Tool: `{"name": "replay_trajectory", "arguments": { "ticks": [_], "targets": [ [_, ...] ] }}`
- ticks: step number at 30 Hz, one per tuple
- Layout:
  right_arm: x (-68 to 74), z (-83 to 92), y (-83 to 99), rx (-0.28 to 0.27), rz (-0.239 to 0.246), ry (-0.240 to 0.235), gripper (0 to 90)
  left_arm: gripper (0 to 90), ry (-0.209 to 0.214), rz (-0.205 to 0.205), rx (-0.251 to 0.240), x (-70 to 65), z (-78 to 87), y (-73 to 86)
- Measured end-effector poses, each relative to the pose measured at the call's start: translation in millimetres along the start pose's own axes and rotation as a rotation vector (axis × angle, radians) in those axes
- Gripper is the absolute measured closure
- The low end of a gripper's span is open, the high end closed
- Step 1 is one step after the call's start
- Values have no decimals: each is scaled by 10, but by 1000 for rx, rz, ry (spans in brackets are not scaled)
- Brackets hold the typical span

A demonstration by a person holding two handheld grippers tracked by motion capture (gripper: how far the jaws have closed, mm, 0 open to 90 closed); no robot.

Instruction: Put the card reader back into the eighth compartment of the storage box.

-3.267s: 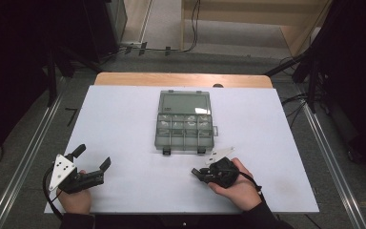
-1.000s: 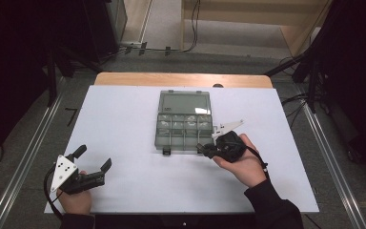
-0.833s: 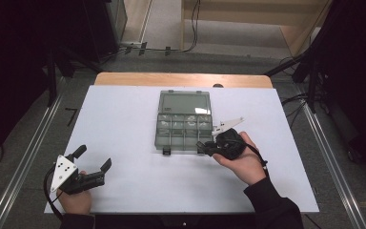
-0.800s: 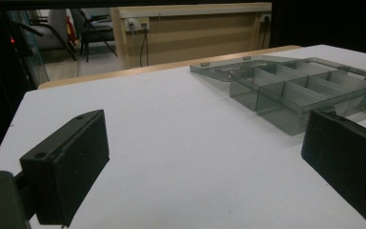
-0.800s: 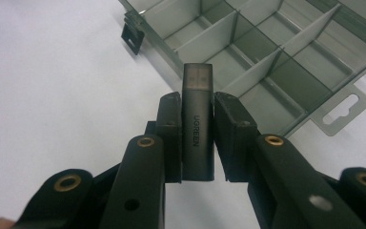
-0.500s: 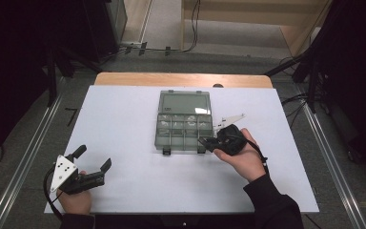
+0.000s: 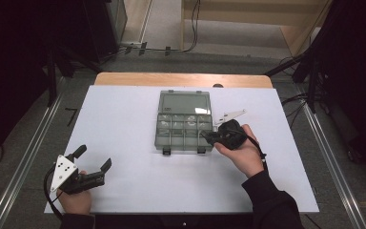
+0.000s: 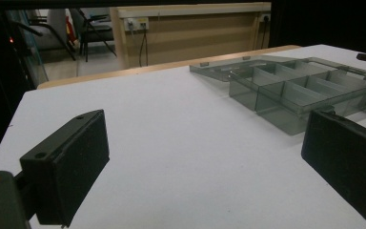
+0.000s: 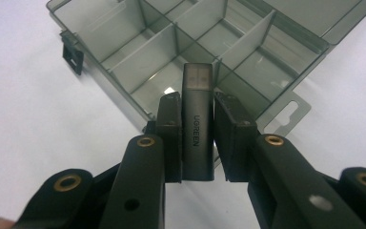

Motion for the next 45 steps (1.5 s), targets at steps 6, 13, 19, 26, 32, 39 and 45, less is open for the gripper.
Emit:
{"name": "replay_trajectory", "arguments": {
  "ticks": [6, 13, 19, 26, 32, 39, 45],
  "targets": [
    [-48, -32, -12, -5, -10, 26, 713, 23, 1, 0, 0, 2, 3, 0],
    [-107, -28, -61, -90, -82, 41, 229, 22, 2, 4, -2, 2, 4, -2],
    [-113, 20, -49, -149, -103, -9, 0, 23, 2, 2, -1, 3, 2, -2],
    [-85, 97, 24, -211, -88, -18, 0, 23, 2, 4, -3, 3, 5, -2],
    [-86, 196, 145, -269, -98, -2, 0, 23, -1, 4, -2, 4, 5, -2],
    [-102, 311, 256, -323, -92, 27, 0, 22, -2, 3, -3, 2, 6, -2],
    [-112, 400, 317, -359, -91, 38, 0, 23, -3, 3, -3, 4, 4, -1]
  ]
}}
Point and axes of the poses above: each handheld gripper's, and its own axes: z roughly backward along the jaws, y roughly out of its underside, x roughly to its left, the point moved 7 cm from there along -z, roughly forward along the jaws, and after that the axes turned 7 degrees about z, right-handed, at the moved point
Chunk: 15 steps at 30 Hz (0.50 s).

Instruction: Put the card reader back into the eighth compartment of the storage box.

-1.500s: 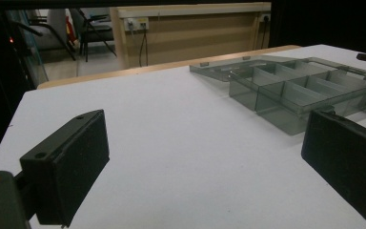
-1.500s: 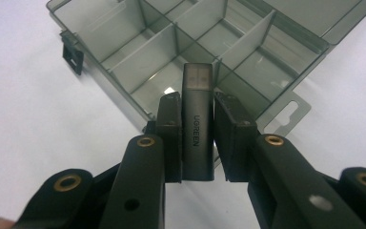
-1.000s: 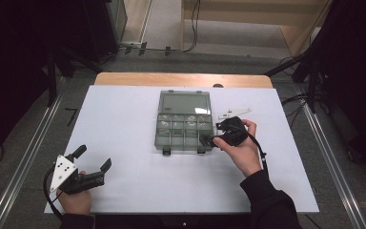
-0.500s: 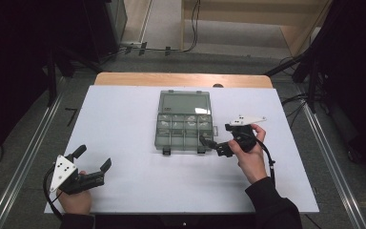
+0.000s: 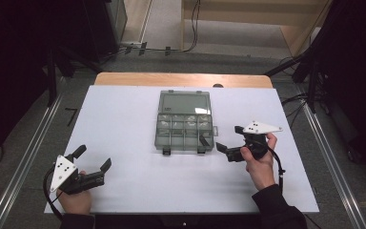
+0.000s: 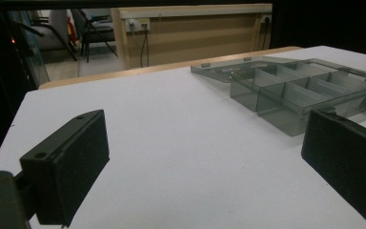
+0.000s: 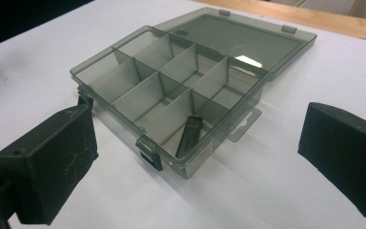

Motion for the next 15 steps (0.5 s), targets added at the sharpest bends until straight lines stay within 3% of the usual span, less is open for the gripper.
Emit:
{"name": "replay_trajectory", "arguments": {
  "ticks": [15],
  "targets": [
    [-40, 203, 171, -65, 1, 31, 0, 23, 1, 1, -5, -2, 2, -2]
  ]
}}
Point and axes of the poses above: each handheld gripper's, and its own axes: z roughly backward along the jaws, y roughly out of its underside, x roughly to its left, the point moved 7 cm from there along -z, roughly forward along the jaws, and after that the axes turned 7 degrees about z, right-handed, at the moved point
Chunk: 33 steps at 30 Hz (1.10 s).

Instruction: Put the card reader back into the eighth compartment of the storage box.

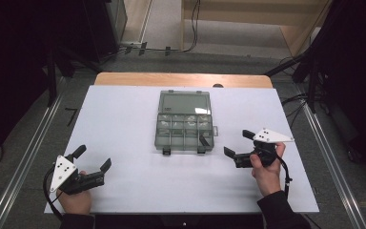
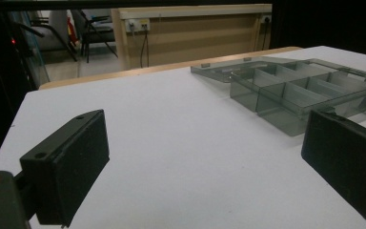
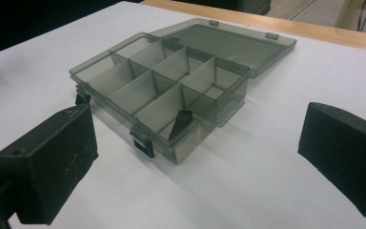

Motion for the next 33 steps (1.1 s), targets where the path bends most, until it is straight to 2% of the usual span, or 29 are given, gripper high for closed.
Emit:
{"name": "replay_trajectory", "arguments": {
  "ticks": [2, 6, 13, 22, 28, 33],
  "targets": [
    [-6, 62, 20, -16, 15, 3, 0, 23, -1, -1, 2, 0, -1, 1],
    [-10, 137, 27, -38, 13, -1, 0, 23, -2, -6, 7, -2, -3, 3],
    [-20, 292, 113, -62, 20, 21, 0, 23, 0, -1, 2, -1, 0, 1],
    [-15, 432, 230, -93, 11, 34, 0, 23, 1, -1, 6, 1, -2, 1],
    [-75, 553, 285, -119, -10, 49, 0, 23, 3, 0, 7, 1, -2, 1],
    [-108, 646, 345, -134, 0, 59, 0, 23, 3, 4, 5, 4, 1, -1]
  ]
}}
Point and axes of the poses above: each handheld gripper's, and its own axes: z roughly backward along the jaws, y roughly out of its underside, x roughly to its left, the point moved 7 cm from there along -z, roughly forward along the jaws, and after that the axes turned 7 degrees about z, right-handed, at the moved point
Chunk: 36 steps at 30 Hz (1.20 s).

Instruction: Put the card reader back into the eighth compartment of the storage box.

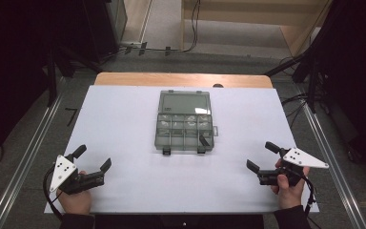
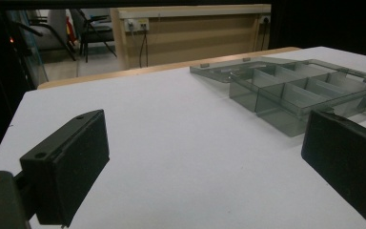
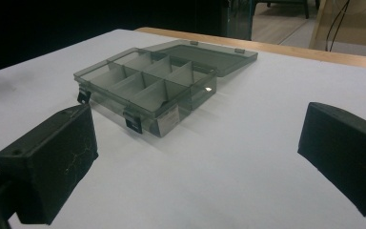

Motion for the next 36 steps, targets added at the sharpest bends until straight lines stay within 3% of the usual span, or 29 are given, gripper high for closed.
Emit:
{"name": "replay_trajectory", "arguments": {
  "ticks": [26, 36],
  "targets": [
    [-350, 433, 258, -33, -37, 97, 0, 22, 3, 7, -5, 3, 6, -3],
    [-467, 560, 316, -58, -44, 112, 0, 22, 2, 8, -4, 5, 6, -3]
  ]
}}
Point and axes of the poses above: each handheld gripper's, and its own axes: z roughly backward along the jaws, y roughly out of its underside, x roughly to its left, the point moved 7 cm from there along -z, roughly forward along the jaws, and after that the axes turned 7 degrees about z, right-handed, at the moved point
